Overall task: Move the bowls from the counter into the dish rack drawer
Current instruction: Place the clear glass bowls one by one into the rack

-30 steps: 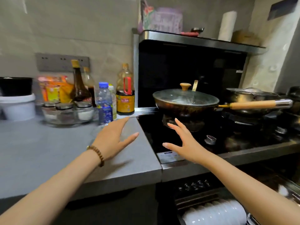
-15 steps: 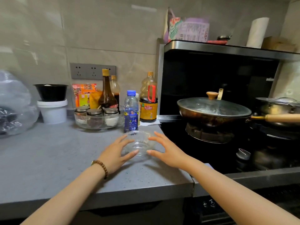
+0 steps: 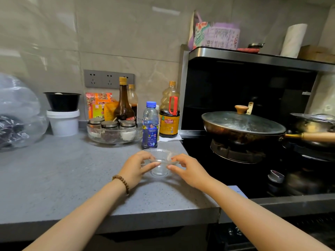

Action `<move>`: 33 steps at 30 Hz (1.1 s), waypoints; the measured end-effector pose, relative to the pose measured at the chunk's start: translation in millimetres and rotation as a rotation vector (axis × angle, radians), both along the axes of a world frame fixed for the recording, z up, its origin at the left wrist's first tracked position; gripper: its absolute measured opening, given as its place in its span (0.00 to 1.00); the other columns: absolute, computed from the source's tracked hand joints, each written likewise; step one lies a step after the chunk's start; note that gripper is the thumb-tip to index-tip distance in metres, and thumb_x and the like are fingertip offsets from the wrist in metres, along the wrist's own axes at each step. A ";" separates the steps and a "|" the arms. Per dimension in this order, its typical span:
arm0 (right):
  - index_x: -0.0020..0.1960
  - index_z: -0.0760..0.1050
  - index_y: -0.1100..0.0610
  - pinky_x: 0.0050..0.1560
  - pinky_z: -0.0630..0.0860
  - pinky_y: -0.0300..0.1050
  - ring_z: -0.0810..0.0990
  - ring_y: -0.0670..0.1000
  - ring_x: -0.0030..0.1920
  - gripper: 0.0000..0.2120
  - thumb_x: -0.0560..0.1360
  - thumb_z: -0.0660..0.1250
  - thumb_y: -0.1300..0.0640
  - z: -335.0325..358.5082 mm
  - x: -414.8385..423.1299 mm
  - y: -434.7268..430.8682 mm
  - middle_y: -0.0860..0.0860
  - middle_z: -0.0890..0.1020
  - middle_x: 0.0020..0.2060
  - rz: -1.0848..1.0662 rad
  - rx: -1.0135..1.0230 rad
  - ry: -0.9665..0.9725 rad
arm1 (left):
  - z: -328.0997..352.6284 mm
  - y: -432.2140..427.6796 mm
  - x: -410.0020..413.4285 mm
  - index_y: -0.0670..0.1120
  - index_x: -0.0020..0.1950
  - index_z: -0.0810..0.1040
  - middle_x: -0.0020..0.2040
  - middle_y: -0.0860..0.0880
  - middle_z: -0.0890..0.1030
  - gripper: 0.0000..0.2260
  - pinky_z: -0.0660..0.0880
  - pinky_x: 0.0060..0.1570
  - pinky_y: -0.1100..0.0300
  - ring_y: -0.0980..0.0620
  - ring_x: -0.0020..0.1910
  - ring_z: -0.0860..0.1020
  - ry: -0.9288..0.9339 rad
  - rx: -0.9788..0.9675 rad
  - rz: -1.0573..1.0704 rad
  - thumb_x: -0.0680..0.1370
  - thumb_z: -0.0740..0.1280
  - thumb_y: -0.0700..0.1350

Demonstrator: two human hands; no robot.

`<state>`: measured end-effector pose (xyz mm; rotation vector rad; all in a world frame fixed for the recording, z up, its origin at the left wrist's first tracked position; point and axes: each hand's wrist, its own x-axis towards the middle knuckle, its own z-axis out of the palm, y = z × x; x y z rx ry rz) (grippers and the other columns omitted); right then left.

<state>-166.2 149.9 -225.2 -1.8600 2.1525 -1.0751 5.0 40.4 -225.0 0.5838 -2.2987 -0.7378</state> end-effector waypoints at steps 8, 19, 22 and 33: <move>0.46 0.80 0.48 0.51 0.73 0.46 0.75 0.43 0.48 0.26 0.65 0.58 0.29 49.3 -26.5 77.1 0.44 0.81 0.43 -0.078 -0.121 0.129 | 37.6 46.5 -33.4 0.54 0.35 0.77 0.39 0.50 0.77 0.11 0.74 0.38 0.54 0.49 0.35 0.76 0.167 0.044 -0.191 0.69 0.64 0.60; 0.36 0.79 0.45 0.56 0.64 0.44 0.71 0.39 0.47 0.18 0.66 0.61 0.33 73.2 -105.6 246.5 0.40 0.78 0.38 -0.300 -0.108 0.220 | 40.7 166.5 -164.5 0.55 0.31 0.78 0.30 0.62 0.78 0.14 0.81 0.42 0.59 0.59 0.35 0.79 0.093 0.306 -0.616 0.70 0.62 0.62; 0.40 0.81 0.49 0.47 0.68 0.32 0.76 0.38 0.42 0.17 0.68 0.63 0.37 61.4 -122.9 289.1 0.41 0.82 0.38 -0.274 -0.026 0.064 | 24.9 200.3 -203.5 0.53 0.31 0.78 0.30 0.59 0.77 0.15 0.80 0.41 0.57 0.52 0.36 0.78 0.042 0.372 -0.732 0.69 0.63 0.62; 0.40 0.83 0.50 0.40 0.75 0.31 0.79 0.42 0.34 0.07 0.71 0.68 0.49 -11.0 -185.3 390.6 0.50 0.85 0.36 -0.355 0.047 -0.347 | -55.3 290.7 -305.0 0.45 0.36 0.74 0.34 0.47 0.75 0.15 0.75 0.31 0.66 0.59 0.28 0.76 -0.217 0.543 -0.924 0.77 0.61 0.54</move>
